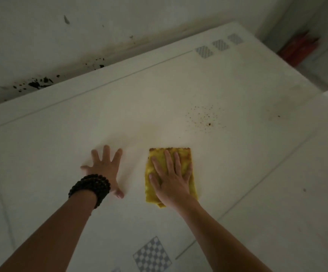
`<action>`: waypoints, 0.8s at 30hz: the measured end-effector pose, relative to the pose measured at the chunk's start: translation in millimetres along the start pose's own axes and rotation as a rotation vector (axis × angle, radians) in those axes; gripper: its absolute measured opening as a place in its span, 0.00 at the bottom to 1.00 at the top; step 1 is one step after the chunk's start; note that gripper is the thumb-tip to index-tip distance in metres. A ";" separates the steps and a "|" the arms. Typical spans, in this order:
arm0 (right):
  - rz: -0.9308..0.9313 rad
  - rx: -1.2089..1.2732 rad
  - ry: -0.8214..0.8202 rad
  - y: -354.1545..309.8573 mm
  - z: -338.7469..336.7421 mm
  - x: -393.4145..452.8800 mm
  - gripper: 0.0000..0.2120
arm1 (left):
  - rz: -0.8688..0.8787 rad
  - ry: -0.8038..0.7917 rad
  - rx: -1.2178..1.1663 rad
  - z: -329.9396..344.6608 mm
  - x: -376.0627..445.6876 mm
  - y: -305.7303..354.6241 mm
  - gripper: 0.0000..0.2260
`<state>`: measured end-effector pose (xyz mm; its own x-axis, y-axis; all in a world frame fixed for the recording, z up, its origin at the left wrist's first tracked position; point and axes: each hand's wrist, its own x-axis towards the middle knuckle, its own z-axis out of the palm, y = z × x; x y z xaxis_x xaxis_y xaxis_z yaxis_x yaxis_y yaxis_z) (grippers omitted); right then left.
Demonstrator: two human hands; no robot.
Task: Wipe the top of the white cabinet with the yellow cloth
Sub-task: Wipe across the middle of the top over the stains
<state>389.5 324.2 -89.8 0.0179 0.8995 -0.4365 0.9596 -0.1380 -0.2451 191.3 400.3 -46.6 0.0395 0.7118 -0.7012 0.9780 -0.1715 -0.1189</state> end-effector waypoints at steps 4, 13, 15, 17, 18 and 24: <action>0.038 0.031 0.026 6.3 3.1 -9.2 0.28 | 0.066 0.015 0.057 -7.4 -1.4 11.8 0.64; 0.161 0.097 0.022 45.5 -13.2 -7.0 0.28 | 0.263 0.076 -0.015 -45.0 21.7 83.1 0.60; 0.161 0.101 0.028 50.0 -19.8 7.1 0.28 | 0.250 0.096 0.036 -56.0 33.7 93.0 0.60; 0.156 0.103 0.033 56.9 -29.7 23.9 0.28 | 0.244 0.121 0.097 -69.1 45.1 99.6 0.62; 0.153 0.096 0.038 61.6 -35.7 34.2 0.28 | 0.240 0.127 0.112 -77.2 52.5 103.9 0.63; 0.103 0.070 0.034 84.2 -70.2 97.0 0.28 | 0.175 0.004 0.093 -105.5 91.4 124.3 0.69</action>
<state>491.7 428.9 -92.0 0.1265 0.8924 -0.4332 0.9303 -0.2582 -0.2604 338.0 515.9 -51.3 0.2083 0.6686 -0.7138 0.9329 -0.3550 -0.0603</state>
